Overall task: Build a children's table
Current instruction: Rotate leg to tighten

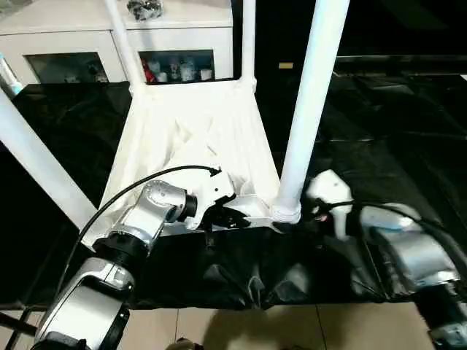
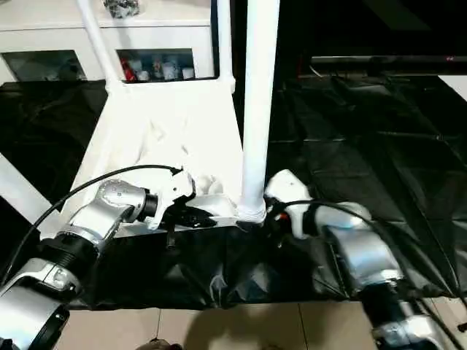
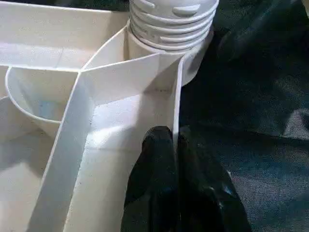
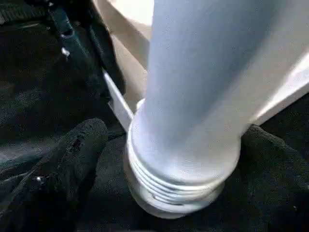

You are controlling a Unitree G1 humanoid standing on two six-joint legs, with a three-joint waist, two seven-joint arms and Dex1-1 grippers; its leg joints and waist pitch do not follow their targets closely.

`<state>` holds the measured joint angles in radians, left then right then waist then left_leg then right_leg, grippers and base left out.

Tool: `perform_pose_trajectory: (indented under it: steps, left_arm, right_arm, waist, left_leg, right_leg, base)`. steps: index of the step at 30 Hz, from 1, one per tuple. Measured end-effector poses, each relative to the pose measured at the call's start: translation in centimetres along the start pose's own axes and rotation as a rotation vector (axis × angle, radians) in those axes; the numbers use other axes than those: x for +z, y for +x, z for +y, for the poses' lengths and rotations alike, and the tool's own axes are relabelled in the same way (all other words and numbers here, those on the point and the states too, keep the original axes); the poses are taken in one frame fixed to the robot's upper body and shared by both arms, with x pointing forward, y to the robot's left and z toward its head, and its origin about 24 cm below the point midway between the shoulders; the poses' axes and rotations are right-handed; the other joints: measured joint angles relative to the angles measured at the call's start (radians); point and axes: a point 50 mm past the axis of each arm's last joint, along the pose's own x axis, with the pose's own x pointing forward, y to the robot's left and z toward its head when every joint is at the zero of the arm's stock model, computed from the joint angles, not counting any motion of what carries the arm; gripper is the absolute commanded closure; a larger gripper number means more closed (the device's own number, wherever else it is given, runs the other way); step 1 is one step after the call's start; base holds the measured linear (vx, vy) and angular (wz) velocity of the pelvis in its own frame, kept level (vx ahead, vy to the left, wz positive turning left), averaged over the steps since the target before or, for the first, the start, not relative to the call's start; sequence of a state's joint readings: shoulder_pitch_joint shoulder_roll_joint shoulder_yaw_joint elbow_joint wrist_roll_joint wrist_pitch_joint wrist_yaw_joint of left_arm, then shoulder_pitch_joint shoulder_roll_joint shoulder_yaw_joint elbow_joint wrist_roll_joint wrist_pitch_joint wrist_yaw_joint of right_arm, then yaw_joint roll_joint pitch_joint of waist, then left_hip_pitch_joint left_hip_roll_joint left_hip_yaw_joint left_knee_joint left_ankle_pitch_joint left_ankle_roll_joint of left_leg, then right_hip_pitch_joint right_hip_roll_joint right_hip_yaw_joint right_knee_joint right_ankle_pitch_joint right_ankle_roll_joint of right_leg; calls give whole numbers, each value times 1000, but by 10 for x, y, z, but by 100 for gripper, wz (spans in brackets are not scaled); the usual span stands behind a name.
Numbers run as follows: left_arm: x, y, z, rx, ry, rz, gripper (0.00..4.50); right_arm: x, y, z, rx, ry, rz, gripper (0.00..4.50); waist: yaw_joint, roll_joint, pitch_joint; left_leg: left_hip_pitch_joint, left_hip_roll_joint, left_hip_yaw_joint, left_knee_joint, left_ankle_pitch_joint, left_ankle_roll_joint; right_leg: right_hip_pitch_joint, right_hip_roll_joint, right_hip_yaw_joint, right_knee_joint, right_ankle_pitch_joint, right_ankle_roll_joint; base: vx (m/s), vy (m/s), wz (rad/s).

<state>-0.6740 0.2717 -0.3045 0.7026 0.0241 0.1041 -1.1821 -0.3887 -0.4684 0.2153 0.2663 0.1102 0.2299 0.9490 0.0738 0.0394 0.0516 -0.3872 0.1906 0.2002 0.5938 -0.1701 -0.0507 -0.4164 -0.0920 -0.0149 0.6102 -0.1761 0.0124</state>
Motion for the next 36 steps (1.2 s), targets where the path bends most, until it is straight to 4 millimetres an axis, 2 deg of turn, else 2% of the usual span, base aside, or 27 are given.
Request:
perform_pose_trajectory:
  steps: [10, 23, 24, 27, 29, 32, 33, 36]
  left_arm:
    - [-1, -1, -4, 21, -18, -55, 445]
    - [-4, -5, -4, 50, 5, -46, 445]
    - [-4, -5, -4, 50, 4, -45, 450]
    - [-5, -6, -4, 52, 4, -44, 450]
    - [-5, -6, -4, 54, 0, -42, 450]
    - [-6, -7, -3, 58, -5, -38, 450]
    - [-6, -7, -3, 59, -5, -37, 450]
    - [-7, -8, -3, 61, -9, -36, 450]
  right_arm:
    - [1, 12, -5, -12, 6, -33, 0]
    - [0, 15, -9, -14, -8, -35, 0]
    - [0, 15, -9, -14, -5, -37, 29]
    - [-1, 17, -8, -8, -2, -43, 43]
    - [-2, 18, -7, -6, 3, -48, 72]
    - [-2, 21, -6, 3, 9, -55, 90]
    - [-2, 22, -6, 3, 11, -59, 114]
    - [-2, 24, -5, 8, 20, -69, 124]
  waist:
    - [-9, -2, 1]
    - [-16, -2, 1]
    - [-17, -2, 1]
    - [-19, -3, 1]
    - [-20, -3, 1]
    - [-24, -3, 2]
    - [-25, -4, 2]
    - [-27, -4, 2]
  left_leg:
    - [-2, 0, 0, 0, -1, 1]
    - [-2, 0, 0, 0, -1, 1]
    - [-1, 0, 0, 0, -1, 1]
    - [-1, 1, 0, 0, -1, 1]
    - [-1, 1, 0, 0, -1, 1]
    - [-1, 1, 0, 0, -1, 1]
    - [-1, 1, 0, 0, -1, 1]
    - [-1, 1, 0, 0, -1, 1]
  right_leg:
    - [-2, 0, -1, -1, 0, 0]
    - [-1, 0, 0, 0, 0, 0]
    - [-1, 0, 0, 0, 0, 0]
    - [-1, 0, 0, 0, 0, 0]
    - [-1, 0, 0, 0, 0, 0]
    - [-1, 0, 0, 0, 0, 0]
    - [-1, 0, 0, 0, 0, 0]
    - [-1, 1, 0, 0, 0, 0]
  base:
    - [0, 0, 0]
    - [0, 0, 0]
    - [0, 0, 0]
    - [0, 0, 0]
    - [0, 0, 0]
    - [0, 0, 0]
    - [0, 0, 0]
    - [0, 0, 0]
